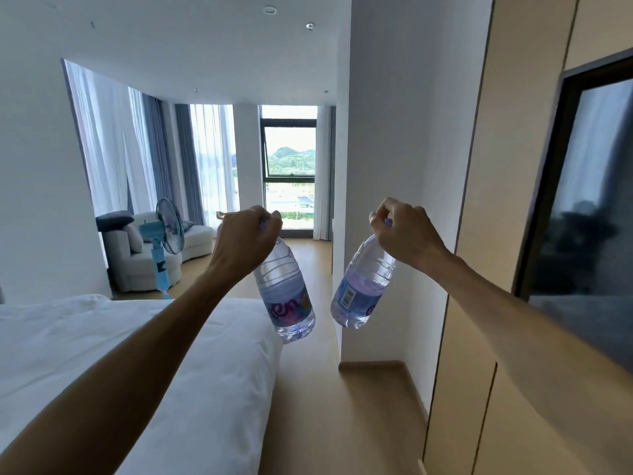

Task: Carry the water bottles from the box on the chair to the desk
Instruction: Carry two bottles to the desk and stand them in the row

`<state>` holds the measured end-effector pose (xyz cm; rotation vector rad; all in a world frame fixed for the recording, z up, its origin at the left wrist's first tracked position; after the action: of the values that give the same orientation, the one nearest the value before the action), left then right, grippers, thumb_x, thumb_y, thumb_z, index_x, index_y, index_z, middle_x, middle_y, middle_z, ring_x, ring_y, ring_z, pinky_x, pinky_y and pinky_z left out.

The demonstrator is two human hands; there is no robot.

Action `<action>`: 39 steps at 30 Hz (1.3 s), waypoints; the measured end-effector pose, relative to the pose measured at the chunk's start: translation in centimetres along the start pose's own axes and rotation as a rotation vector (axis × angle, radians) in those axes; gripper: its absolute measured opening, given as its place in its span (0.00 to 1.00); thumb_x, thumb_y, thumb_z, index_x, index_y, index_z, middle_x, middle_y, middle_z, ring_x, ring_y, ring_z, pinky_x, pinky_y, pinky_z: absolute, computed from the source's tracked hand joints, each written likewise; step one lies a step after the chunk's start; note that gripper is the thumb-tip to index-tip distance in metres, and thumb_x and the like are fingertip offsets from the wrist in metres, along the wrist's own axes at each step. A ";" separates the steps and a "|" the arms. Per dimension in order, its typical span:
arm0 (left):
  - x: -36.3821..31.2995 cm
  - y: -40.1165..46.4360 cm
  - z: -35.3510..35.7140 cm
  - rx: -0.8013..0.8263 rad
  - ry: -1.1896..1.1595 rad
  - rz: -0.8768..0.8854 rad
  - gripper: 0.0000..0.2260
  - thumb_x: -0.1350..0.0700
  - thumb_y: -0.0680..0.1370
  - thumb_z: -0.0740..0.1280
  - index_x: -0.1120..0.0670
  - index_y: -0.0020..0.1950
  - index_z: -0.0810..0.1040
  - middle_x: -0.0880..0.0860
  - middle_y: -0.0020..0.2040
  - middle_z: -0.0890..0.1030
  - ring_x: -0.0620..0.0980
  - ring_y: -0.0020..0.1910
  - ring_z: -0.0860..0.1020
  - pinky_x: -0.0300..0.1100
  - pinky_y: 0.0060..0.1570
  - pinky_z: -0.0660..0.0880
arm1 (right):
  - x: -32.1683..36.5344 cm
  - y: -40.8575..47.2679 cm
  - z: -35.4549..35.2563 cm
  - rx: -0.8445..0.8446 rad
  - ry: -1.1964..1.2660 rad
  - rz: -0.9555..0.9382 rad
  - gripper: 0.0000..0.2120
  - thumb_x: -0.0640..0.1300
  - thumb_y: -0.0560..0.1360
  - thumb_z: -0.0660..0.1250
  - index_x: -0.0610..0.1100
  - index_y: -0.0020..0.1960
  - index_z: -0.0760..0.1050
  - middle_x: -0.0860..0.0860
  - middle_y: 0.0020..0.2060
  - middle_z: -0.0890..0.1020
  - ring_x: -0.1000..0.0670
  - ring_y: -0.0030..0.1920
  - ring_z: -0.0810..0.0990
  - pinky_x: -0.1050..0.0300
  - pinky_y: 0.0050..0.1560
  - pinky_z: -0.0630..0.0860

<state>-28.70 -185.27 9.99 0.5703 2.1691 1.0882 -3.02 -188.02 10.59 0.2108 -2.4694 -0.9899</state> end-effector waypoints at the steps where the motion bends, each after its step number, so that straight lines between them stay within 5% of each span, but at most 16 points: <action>1: 1.3 1.1 0.9 -0.003 -0.001 -0.005 0.14 0.55 0.81 0.63 0.63 0.42 0.80 0.51 0.32 0.76 0.41 0.27 0.71 0.39 0.34 0.71 | -0.5 1.4 1.2 -0.003 0.002 0.000 0.07 0.47 0.80 0.60 0.45 0.45 0.72 0.49 0.39 0.78 0.49 0.40 0.77 0.61 0.42 0.70; 4: 5.2 4.3 3.8 -0.018 0.003 -0.021 0.15 0.55 0.81 0.63 0.64 0.42 0.81 0.52 0.33 0.77 0.43 0.28 0.72 0.46 0.44 0.75 | -2.3 5.5 5.0 -0.016 0.002 -0.005 0.07 0.46 0.80 0.60 0.46 0.45 0.71 0.50 0.39 0.77 0.49 0.40 0.77 0.61 0.42 0.71; 9: 11.8 9.5 8.9 -0.037 0.038 -0.055 0.16 0.55 0.81 0.63 0.65 0.44 0.82 0.53 0.34 0.79 0.44 0.28 0.73 0.33 0.33 0.67 | -6.0 11.9 11.9 -0.001 0.007 0.008 0.06 0.45 0.79 0.61 0.45 0.45 0.71 0.49 0.39 0.78 0.48 0.40 0.78 0.58 0.44 0.76; 18: 22.9 20.4 20.8 -0.011 0.160 -0.100 0.16 0.51 0.81 0.61 0.60 0.42 0.80 0.48 0.29 0.75 0.44 0.27 0.72 0.42 0.37 0.74 | -14.6 27.3 24.4 0.043 0.062 -0.047 0.05 0.44 0.79 0.62 0.45 0.45 0.72 0.51 0.37 0.77 0.52 0.38 0.77 0.63 0.39 0.71; 22: 26.6 25.6 25.3 -0.026 0.252 -0.120 0.15 0.50 0.82 0.59 0.54 0.37 0.75 0.43 0.27 0.70 0.42 0.26 0.70 0.39 0.35 0.64 | -17.9 34.5 28.5 0.037 0.090 -0.074 0.04 0.43 0.78 0.63 0.44 0.45 0.72 0.50 0.38 0.77 0.51 0.38 0.77 0.62 0.40 0.71; 39: 47.3 42.5 45.9 -0.018 0.218 -0.176 0.18 0.48 0.81 0.60 0.49 0.31 0.69 0.43 0.25 0.70 0.44 0.25 0.69 0.42 0.33 0.69 | -29.1 58.9 51.7 0.082 0.115 -0.097 0.04 0.43 0.78 0.64 0.45 0.44 0.72 0.54 0.33 0.75 0.53 0.36 0.76 0.63 0.38 0.72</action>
<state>-25.56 -106.91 7.64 0.2558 2.3425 1.1152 -0.25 -104.53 7.63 0.4063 -2.4162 -0.8899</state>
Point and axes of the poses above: each hand's wrist, its own y-axis towards the middle knuckle, its own z-axis out of the palm, x = y × z, the point moved 4 cm from there along y, towards the middle knuckle
